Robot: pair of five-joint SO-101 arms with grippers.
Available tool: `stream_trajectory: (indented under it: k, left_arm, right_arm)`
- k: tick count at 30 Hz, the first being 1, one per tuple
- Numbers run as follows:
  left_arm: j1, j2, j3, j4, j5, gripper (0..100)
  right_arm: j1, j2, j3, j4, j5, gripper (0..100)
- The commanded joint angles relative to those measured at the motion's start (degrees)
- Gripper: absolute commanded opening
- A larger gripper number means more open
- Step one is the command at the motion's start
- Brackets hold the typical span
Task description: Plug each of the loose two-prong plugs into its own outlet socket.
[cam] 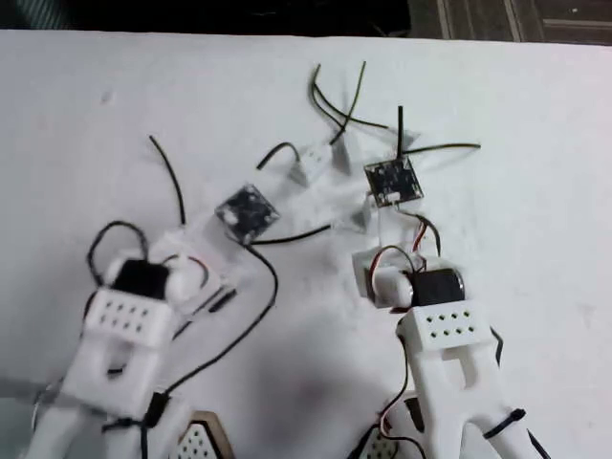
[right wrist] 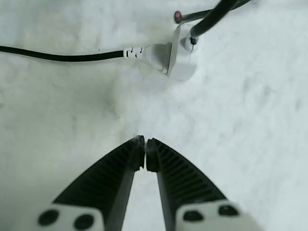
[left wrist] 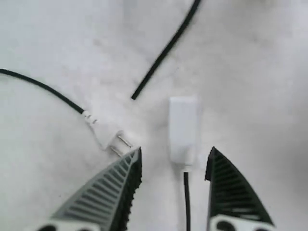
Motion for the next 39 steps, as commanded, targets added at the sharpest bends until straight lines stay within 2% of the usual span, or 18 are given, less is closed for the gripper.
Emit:
stream_trajectory:
  k: [1,5,9,15,19,26,32,35,39]
  left_arm:
    - [-3.0,-6.4,0.0,0.5,0.7,22]
    - [-4.4,-5.2,1.5,-3.4,0.6,16]
    - [-5.0,2.0,3.7,-9.6,0.5,10]
    - [-4.9,17.4,-1.8,-9.8,0.4,10]
    - [-1.1,23.5,-3.4,-9.6,0.4,7]
    - [8.7,17.3,-2.5,-3.0,3.3,4]
    - [9.0,10.3,-2.5,0.4,4.1,4]
    - [9.2,10.0,-2.5,2.2,4.3,8]
    - [9.4,10.0,-2.7,5.9,4.6,25]
  right_arm:
    - [0.6,-1.3,-0.3,-0.7,0.4,1.8]
    - [0.6,-1.3,-0.3,-0.7,0.4,1.8]
    - [0.6,-1.3,-0.2,-0.7,0.5,1.8]
    - [0.6,-1.3,-0.2,-0.7,0.7,1.8]
    - [0.6,-1.3,-0.2,-0.7,0.7,1.8]
    - [0.6,-1.3,-0.2,-0.7,0.8,1.8]
    - [0.6,-1.3,-0.2,-0.7,0.8,1.8]
    - [0.6,-1.3,-0.2,-0.7,0.8,1.8]
    - [0.6,-1.3,-0.2,-0.7,0.8,1.8]
